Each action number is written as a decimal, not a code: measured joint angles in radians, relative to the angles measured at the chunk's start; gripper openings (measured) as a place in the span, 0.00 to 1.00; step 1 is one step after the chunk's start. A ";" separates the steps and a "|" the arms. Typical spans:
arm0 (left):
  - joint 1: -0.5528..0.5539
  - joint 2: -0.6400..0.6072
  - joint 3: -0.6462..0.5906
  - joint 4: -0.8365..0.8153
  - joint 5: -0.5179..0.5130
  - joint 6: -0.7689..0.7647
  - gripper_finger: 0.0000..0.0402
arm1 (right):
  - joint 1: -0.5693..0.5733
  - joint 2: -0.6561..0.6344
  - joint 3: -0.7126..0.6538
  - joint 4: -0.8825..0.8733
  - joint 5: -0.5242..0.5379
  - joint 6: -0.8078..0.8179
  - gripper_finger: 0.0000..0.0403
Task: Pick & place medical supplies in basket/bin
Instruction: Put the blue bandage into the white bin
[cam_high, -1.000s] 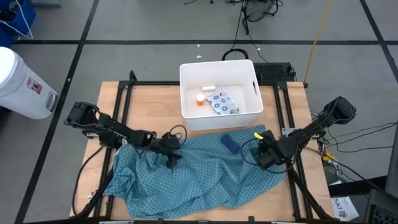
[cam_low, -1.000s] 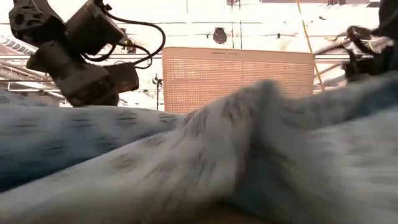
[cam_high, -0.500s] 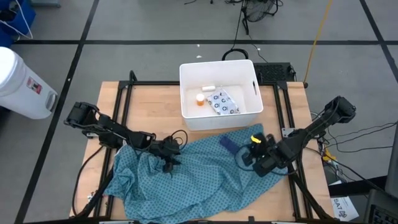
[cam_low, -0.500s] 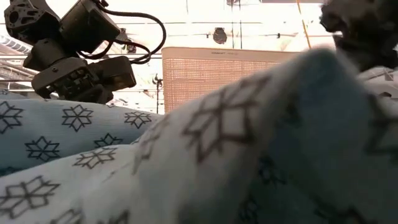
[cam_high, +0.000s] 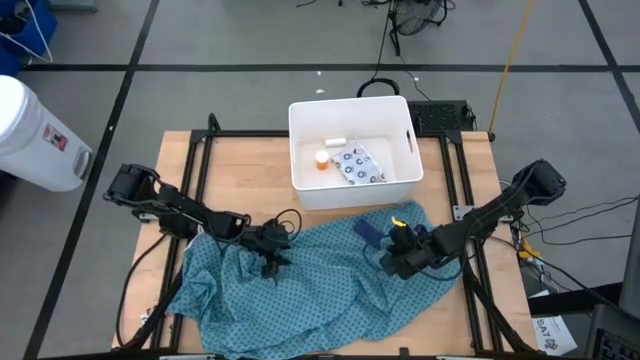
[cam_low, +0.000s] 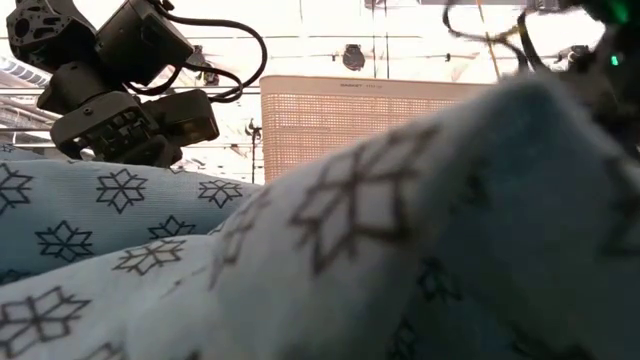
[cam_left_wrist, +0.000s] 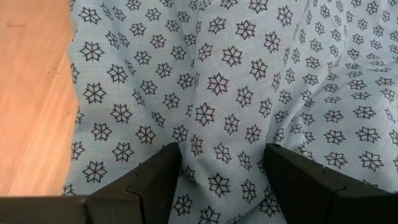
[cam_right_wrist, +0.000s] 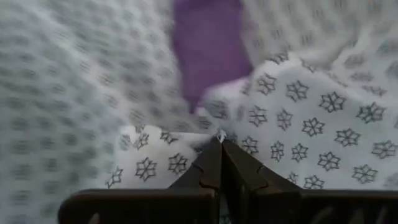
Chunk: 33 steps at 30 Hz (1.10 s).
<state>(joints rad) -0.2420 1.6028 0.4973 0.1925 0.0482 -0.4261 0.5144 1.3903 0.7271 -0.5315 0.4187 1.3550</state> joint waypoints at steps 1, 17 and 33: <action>0.000 0.000 0.000 0.000 0.000 0.002 0.61 | -0.003 0.000 -0.019 -0.005 -0.023 0.024 0.00; 0.007 -0.001 0.002 -0.016 0.000 0.004 0.61 | 0.085 -0.025 -0.003 -0.599 -0.095 0.485 0.00; 0.008 0.000 0.001 -0.011 -0.004 0.004 0.61 | 0.096 -0.027 0.372 -0.915 0.284 0.389 0.00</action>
<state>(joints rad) -0.2344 1.6024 0.4980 0.1814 0.0437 -0.4225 0.6106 1.3632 1.0990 -1.4468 0.7023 1.7445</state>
